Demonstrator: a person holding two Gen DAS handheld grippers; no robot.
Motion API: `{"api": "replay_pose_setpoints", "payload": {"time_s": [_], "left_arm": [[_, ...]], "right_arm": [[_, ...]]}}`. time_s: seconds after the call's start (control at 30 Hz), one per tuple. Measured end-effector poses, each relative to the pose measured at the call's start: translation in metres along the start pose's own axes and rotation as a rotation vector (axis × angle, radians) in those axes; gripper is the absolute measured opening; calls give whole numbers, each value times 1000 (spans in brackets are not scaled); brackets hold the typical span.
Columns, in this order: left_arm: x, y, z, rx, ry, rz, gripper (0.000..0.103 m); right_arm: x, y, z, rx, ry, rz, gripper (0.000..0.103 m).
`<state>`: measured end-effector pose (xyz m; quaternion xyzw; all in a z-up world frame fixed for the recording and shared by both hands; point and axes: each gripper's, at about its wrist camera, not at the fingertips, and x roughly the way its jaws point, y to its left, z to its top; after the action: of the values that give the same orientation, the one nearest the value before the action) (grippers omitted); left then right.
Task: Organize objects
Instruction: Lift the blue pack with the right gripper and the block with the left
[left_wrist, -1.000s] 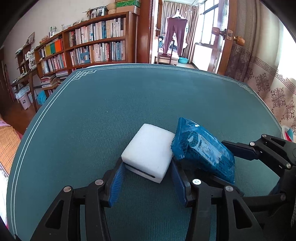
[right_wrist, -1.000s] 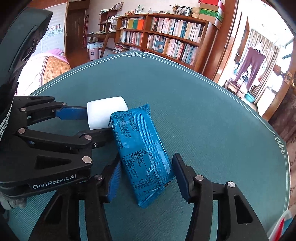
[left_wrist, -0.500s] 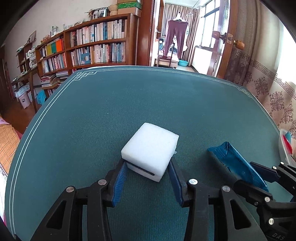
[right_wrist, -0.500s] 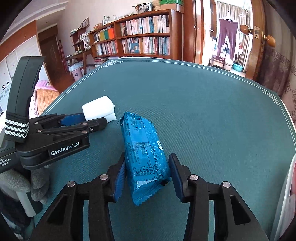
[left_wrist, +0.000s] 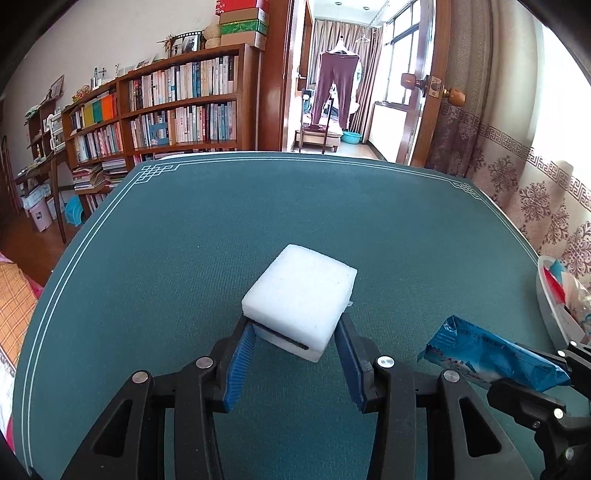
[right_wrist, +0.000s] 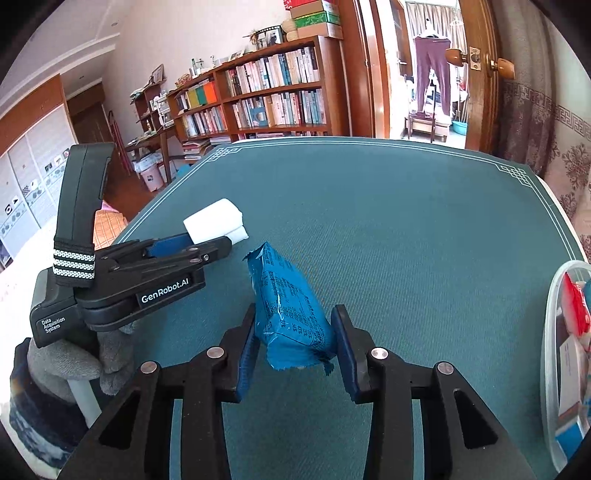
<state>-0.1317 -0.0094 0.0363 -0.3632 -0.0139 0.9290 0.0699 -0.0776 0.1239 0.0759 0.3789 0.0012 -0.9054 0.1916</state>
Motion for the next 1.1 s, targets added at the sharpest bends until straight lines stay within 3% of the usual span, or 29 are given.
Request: {"api": "replay_pose_setpoints", "payload": {"time_s": [0.2,0.33,0.63,0.8,0.87,0.93,1.1], "left_arm": [[-3,-1,1,-2,-11,-4,47],[-4,-1,2,-6,-13,-5,47],[-7,0,2,-14,-21,-10,47],[-8,-1,2,-11,-22,-13,47],[-8,-2,2,-11,-22,-14,47],[-8,-2,2,-10,-23,-15,47],[-10,-5,2,-4,-26,-18,47]], "right_arm": [[5,12,-25,-68,68,37,43],[6,12,-31,-31,81,84,65],[18,22,-40,-16,120,104,65],[27,37,-42,-46,129,46,65],[28,40,-42,-55,129,13,61],[28,41,-43,-68,128,-30,47],[21,38,-45,-43,120,-27,44]]}}
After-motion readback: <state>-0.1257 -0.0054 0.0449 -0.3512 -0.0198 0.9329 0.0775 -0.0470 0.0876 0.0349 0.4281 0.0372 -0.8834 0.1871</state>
